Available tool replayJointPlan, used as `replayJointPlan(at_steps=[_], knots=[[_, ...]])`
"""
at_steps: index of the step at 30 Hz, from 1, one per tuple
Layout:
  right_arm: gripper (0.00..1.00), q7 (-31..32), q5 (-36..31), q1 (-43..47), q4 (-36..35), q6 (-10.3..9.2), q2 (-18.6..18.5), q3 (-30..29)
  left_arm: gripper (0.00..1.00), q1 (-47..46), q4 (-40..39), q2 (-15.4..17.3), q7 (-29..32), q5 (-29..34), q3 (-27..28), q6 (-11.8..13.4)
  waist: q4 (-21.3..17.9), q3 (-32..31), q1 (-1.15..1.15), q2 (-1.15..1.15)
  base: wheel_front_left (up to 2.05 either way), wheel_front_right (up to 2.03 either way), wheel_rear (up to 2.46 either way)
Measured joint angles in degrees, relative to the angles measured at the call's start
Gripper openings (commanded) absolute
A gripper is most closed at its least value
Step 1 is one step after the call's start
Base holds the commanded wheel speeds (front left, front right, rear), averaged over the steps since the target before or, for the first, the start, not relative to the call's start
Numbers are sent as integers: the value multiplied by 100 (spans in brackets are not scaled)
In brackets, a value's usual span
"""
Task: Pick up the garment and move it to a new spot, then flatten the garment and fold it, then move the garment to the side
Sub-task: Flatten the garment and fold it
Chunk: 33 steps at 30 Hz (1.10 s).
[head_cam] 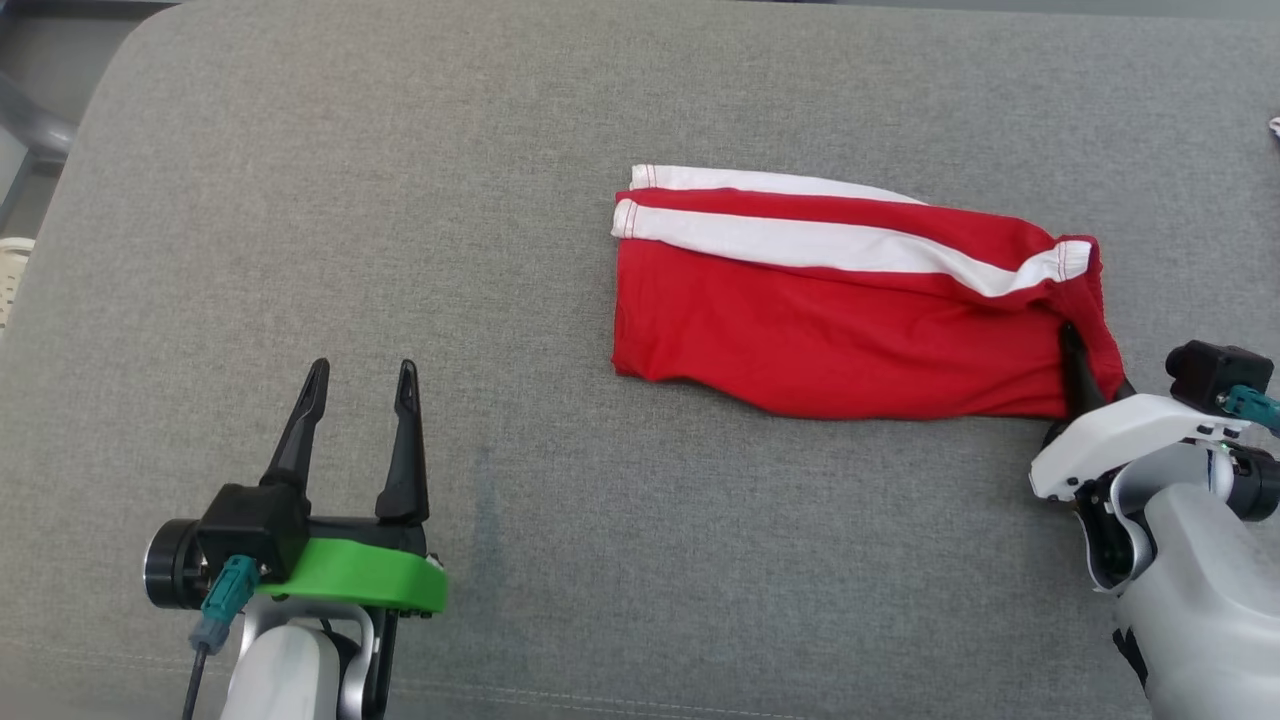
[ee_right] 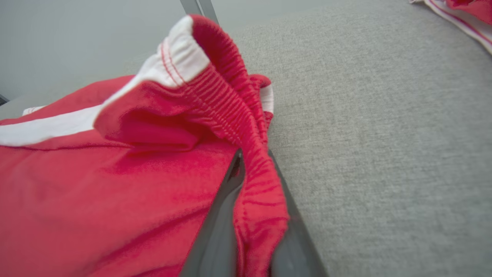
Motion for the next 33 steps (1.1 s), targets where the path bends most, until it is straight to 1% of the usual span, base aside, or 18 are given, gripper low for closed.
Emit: replayJointPlan(at_steps=[4, 10, 14, 16, 21, 27, 30, 33], knots=[[0, 8, 38, 177, -135, 0, -130, -119, 100, 46, 13, 0, 0, 45, 65, -12, -60, -147, 0, 0, 0, 0, 0], [0, 8, 83, 424, -259, -1, -464, -270, 100, 188, 56, 0, 0, 54, 115, -75, -152, -435, 0, 0, 0, 0, 0], [0, 8, 113, 479, -313, -1, -615, -208, 100, 263, 59, -1, -1, 40, 101, -78, -208, -577, 0, 0, 0, 0, 0], [0, 8, 146, 458, -313, -1, -631, -122, 100, 287, 55, -1, -1, 31, 93, -78, -238, -613, 0, 0, 0, 0, 0], [0, 112, 269, 209, -327, -3, -501, 205, 100, 345, 85, -1, 0, -13, 71, -73, -296, -701, 0, 0, 0, 0, 0], [0, 438, 374, -161, -437, -3, -201, 604, 100, 349, 99, -1, 0, -60, 11, -51, -324, -780, 0, 0, 0, 0, 0], [0, 584, 505, -274, -503, -3, 1, 703, 100, 350, 94, -1, 0, -110, -49, -26, -294, -786, 0, 0, 0, 0, 0], [0, 702, 542, -391, -541, -3, 129, 789, 100, 350, 91, -1, -1, -177, -119, -1, -245, -773, 0, 0, 0, 0, 0]])
